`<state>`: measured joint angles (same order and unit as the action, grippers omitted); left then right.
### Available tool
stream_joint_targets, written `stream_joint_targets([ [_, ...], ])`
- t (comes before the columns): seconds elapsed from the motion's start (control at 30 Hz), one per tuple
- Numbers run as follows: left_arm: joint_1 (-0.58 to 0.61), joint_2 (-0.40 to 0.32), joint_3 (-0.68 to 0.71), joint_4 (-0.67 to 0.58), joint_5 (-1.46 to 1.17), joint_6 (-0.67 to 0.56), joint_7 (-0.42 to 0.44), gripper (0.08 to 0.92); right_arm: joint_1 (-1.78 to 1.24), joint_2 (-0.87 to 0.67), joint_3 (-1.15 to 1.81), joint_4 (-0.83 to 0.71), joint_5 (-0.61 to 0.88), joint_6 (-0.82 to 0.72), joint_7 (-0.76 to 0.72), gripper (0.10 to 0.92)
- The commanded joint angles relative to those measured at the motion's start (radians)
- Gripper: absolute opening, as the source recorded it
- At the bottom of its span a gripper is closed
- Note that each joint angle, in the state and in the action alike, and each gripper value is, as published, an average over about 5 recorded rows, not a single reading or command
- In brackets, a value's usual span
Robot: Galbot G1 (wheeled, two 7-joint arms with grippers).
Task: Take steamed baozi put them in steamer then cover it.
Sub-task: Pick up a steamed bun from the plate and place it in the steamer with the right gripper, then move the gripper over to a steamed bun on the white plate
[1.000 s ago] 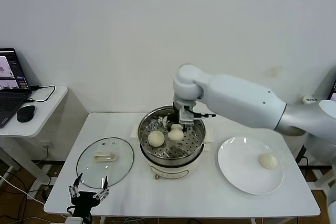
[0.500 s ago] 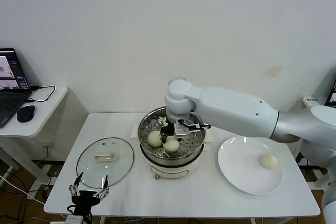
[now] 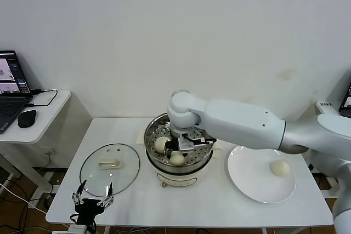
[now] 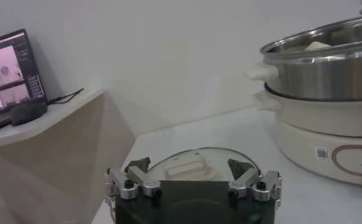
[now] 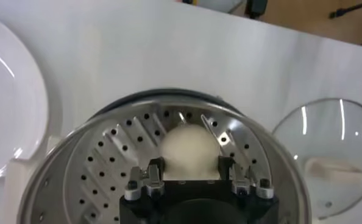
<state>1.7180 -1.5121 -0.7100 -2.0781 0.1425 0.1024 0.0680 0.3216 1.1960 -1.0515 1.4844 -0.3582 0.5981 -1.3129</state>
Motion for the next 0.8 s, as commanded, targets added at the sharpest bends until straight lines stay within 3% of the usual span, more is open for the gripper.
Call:
stream_joint_targets([
  [0.03, -0.002, 0.001, 0.003, 0.006, -0.001, 0.000, -0.001, 0.823, -0.009, -0.003, -0.005, -0.005, 0.007, -0.008, 0.004, 0.560],
  [0.4, -0.001, 0.002, 0.006, 0.003, 0.000, 0.001, 0.002, 0.823, 0.042, -0.052, 0.087, 0.012, 0.100, -0.100, 0.000, 0.810],
  [0.57, 0.008, 0.009, 0.009, -0.010, -0.002, 0.002, 0.006, 0.823, 0.086, -0.162, 0.180, 0.019, 0.183, -0.233, -0.020, 0.822],
  [0.8, 0.011, 0.023, 0.016, -0.029, -0.007, 0.005, 0.012, 0.823, 0.114, -0.345, 0.264, -0.015, 0.357, -0.583, -0.041, 0.823],
])
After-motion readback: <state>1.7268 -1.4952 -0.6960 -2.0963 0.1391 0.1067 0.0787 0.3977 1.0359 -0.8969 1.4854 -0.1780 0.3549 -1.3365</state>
